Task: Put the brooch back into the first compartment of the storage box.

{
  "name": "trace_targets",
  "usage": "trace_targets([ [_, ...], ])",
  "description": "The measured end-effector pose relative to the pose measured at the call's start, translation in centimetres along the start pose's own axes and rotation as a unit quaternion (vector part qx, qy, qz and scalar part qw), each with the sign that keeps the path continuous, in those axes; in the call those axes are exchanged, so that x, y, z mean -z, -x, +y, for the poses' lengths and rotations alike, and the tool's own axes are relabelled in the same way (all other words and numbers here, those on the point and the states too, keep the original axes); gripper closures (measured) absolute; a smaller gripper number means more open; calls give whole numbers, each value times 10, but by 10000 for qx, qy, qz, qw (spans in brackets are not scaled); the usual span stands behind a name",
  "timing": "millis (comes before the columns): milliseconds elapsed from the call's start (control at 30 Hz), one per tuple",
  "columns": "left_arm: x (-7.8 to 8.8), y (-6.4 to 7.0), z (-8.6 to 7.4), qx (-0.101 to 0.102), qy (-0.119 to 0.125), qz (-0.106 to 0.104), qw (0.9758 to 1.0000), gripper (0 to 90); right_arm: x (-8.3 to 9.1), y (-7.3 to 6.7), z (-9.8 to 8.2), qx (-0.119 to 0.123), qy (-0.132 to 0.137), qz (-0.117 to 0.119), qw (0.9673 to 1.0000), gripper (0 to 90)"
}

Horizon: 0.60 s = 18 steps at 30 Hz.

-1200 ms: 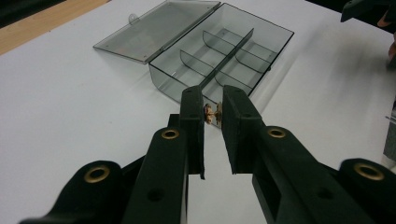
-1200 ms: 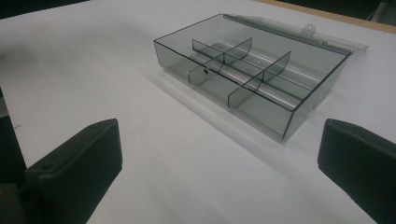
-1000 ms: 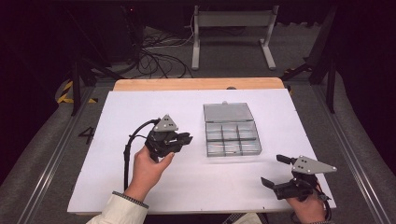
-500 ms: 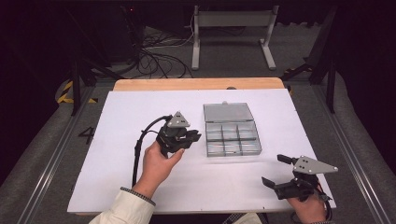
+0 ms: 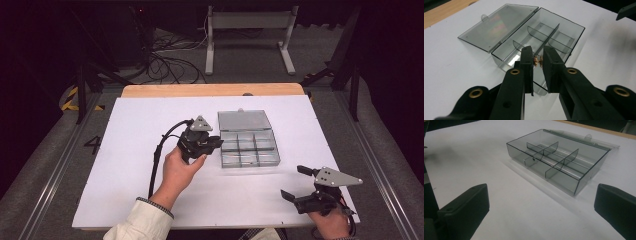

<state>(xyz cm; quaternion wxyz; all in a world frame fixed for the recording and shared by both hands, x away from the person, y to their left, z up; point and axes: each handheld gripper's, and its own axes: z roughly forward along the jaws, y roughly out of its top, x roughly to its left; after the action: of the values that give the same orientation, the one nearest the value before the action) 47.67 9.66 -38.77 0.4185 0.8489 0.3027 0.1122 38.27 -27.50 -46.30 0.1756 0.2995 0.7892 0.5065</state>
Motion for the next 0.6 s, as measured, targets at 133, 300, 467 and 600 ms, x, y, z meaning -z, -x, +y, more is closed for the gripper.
trace_targets([
  [133,-6,-3,2,86,5,-21,10000,790,0,0,0,0,1,2,10000,9],
  [300,-16,-4,4,95,-52,52,9999,790,0,0,0,4,8,5,10000,9],
  [467,-25,-7,5,250,-24,51,9997,790,1,0,0,11,3,8,10000,9],
  [600,-28,-9,5,296,-15,97,9995,790,1,1,0,1,4,1,10000,9],
])
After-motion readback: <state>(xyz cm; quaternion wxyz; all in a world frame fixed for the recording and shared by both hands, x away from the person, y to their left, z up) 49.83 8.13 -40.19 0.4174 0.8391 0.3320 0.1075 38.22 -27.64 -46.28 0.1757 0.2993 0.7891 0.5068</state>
